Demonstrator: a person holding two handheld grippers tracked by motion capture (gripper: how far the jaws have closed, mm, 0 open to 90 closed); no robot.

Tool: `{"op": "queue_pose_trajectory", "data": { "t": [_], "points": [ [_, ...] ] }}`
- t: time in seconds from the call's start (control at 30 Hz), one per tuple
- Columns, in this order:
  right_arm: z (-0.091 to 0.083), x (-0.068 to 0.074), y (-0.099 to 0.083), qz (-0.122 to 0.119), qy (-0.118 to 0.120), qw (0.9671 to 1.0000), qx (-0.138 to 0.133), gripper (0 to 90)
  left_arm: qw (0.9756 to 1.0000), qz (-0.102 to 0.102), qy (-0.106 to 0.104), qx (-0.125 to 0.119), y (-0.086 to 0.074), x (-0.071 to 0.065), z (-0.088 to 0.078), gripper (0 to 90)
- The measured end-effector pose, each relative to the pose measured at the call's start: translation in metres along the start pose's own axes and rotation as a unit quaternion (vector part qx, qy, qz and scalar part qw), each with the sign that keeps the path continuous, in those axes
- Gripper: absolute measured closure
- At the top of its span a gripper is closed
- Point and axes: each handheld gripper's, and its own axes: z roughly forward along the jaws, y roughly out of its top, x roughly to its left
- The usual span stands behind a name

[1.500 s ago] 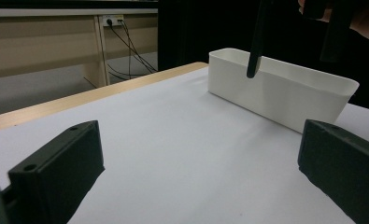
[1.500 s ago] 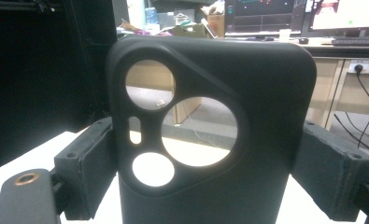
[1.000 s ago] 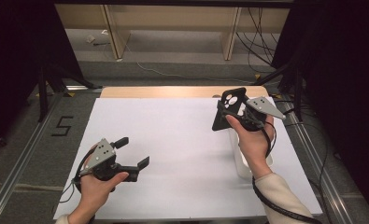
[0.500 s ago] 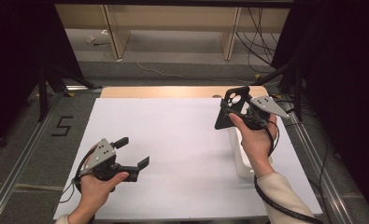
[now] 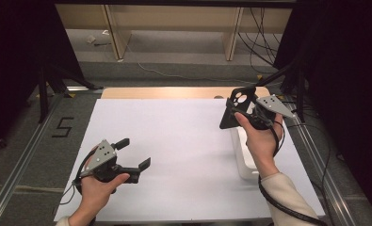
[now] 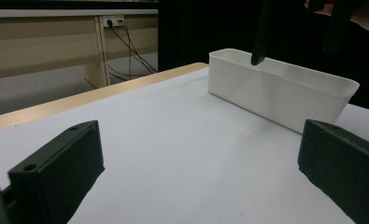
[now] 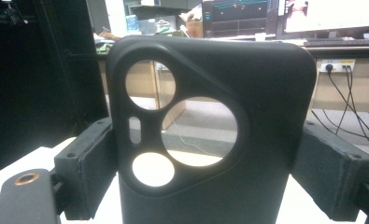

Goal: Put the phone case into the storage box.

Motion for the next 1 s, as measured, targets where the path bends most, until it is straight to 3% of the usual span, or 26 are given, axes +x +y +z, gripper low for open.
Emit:
{"op": "queue_pose_trajectory", "data": {
  "t": [1.0],
  "points": [
    [-0.002,-0.018,0.002,0.013,-0.022,0.9997,-0.003,15.1,1.0,0.0,0.002,0.001,-0.001,0.0,0.0,0.0]
  ]
}}
